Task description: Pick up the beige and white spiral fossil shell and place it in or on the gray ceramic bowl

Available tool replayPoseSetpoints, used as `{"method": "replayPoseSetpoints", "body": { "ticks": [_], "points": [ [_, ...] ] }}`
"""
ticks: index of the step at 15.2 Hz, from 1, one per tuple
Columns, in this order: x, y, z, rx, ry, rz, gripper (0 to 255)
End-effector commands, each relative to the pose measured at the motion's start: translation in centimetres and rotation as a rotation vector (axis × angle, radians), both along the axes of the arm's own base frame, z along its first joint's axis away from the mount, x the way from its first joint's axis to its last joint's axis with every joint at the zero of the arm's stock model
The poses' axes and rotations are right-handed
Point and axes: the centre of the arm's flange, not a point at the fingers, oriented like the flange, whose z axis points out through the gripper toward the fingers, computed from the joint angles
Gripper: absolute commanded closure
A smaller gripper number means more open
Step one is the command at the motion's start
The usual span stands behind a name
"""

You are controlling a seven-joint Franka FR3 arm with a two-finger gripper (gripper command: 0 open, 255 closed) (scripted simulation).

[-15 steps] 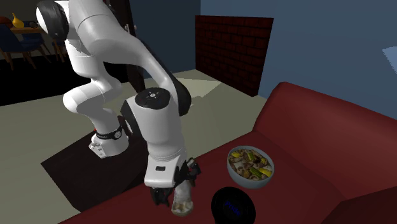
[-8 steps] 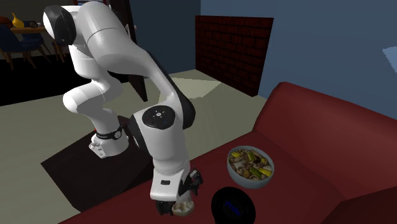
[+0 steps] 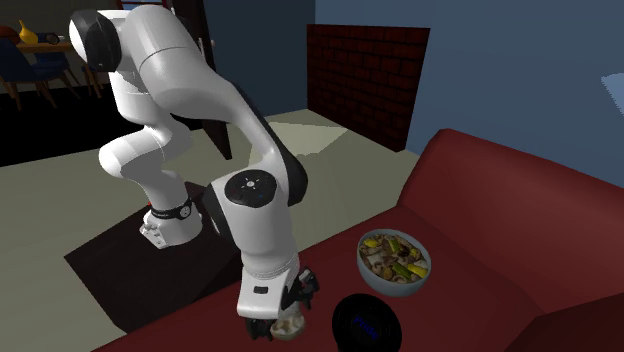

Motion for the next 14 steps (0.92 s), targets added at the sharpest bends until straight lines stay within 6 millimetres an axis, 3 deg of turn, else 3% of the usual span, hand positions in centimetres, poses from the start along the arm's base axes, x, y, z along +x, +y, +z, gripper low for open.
{"method": "replayPoseSetpoints", "body": {
  "ticks": [1,10,14],
  "points": [
    [0.0,0.0,0.0,0.000,0.000,0.000,255],
    [0.0,0.0,0.0,0.000,0.000,0.000,255],
    [0.0,0.0,2.1,0.000,0.000,0.000,255]
  ]
}}
